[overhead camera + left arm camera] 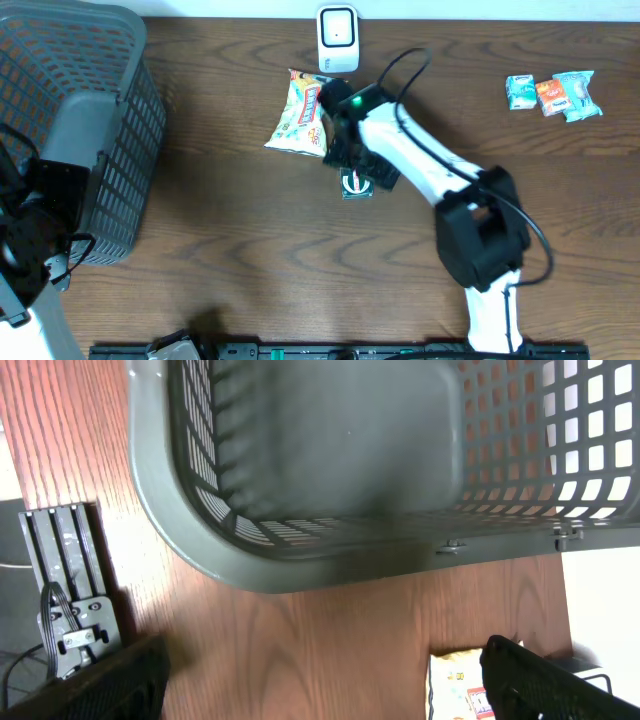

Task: Scan the item barcode

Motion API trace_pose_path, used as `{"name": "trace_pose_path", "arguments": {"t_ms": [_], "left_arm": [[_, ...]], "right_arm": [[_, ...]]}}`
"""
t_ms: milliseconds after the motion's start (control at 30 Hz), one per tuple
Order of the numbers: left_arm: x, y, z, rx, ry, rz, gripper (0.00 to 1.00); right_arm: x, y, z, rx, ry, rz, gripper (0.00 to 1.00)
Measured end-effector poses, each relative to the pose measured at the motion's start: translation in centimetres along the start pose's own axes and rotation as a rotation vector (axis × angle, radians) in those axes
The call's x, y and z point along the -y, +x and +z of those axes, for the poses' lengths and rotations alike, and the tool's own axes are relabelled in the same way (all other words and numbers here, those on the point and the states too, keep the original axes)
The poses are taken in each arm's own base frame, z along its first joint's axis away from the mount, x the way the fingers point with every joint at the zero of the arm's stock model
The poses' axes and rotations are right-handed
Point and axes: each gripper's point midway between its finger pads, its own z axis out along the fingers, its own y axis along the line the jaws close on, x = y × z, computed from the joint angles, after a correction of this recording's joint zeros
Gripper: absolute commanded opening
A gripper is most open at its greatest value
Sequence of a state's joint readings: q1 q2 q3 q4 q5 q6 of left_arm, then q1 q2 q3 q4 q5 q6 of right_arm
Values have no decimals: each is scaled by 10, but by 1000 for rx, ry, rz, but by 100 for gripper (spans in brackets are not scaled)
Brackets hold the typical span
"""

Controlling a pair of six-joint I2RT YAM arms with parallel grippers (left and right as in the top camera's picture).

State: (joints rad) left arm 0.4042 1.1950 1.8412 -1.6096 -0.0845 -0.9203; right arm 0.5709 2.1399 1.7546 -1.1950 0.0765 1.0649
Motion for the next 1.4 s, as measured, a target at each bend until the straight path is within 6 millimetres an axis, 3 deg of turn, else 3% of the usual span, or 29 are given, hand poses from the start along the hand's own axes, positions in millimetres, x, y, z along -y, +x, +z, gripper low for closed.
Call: {"name": "trace_pose_path", "arguments": {"t_ms": [100, 200, 333, 467, 1033, 1400], "left_arm": [[0, 0, 0, 0, 0, 0, 97], [0, 0, 0, 0, 0, 0, 98], [0, 0, 0, 0, 0, 0, 98], [0, 0, 0, 0, 0, 0, 97], [0, 0, 0, 0, 0, 0, 98], [0, 0, 0, 0, 0, 0, 98]], "right_arm": [[-6, -6, -18, 41, -54, 5, 99], [-10, -7, -18, 46, -73, 28, 99], [-16, -9, -11, 48, -93, 87, 99], [-13, -6, -1, 35, -81, 150, 93], [-6, -3, 12, 26, -52, 399, 99], [-2, 6, 47, 21, -62, 497, 98]]}}
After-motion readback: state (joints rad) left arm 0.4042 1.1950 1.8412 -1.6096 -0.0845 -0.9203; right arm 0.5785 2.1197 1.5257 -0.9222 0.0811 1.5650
